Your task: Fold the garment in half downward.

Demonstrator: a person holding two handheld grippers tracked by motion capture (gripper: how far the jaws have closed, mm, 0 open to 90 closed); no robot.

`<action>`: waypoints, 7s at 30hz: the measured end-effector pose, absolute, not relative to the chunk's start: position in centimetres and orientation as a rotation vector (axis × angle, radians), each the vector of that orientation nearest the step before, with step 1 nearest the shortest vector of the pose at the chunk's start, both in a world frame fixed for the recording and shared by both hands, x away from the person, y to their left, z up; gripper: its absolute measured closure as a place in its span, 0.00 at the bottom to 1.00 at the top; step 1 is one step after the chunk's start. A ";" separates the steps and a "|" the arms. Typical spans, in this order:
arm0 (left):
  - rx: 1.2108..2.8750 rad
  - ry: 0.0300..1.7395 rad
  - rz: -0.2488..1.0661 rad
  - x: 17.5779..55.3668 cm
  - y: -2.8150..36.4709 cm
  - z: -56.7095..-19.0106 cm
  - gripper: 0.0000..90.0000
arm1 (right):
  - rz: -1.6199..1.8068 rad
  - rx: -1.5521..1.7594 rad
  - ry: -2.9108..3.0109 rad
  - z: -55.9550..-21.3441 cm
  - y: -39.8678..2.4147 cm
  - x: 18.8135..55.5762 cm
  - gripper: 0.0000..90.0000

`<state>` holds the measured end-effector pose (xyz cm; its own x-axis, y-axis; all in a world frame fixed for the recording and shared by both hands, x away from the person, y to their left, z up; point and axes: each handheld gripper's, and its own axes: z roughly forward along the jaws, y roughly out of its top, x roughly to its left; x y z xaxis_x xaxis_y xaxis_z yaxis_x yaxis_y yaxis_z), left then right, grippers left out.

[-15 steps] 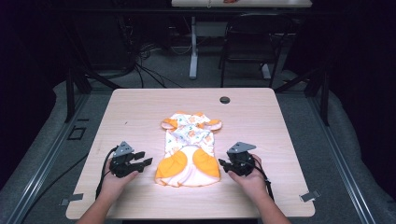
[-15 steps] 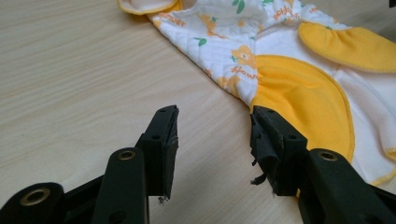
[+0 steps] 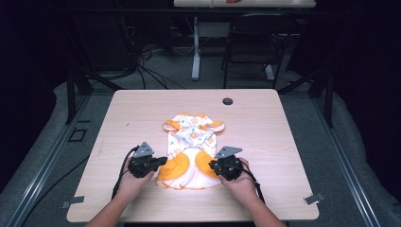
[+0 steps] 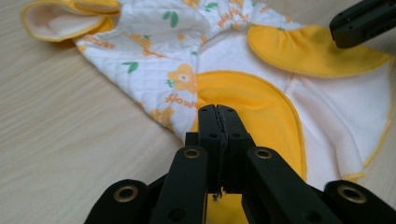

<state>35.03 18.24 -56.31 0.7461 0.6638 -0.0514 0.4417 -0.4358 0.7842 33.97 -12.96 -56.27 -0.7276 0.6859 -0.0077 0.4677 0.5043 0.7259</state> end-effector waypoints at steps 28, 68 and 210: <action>2.265 0.744 0.226 31.5 17.4 -57.7 1.00 | 0.922 0.837 2.668 -56.8 -12.7 31.2 0.96; 2.270 0.786 0.195 42.3 15.5 -52.2 0.84 | 0.801 0.879 2.704 -51.4 -11.6 40.3 0.82; 2.206 0.871 0.502 47.7 15.9 -46.8 0.95 | 0.853 0.907 2.480 -45.9 -10.3 47.3 0.99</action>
<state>47.73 15.86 -46.79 0.6988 0.7091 0.0944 0.4371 -0.5276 0.7284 47.26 -10.35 -45.91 -0.7270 0.6750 -0.1261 0.4544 0.6106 0.6486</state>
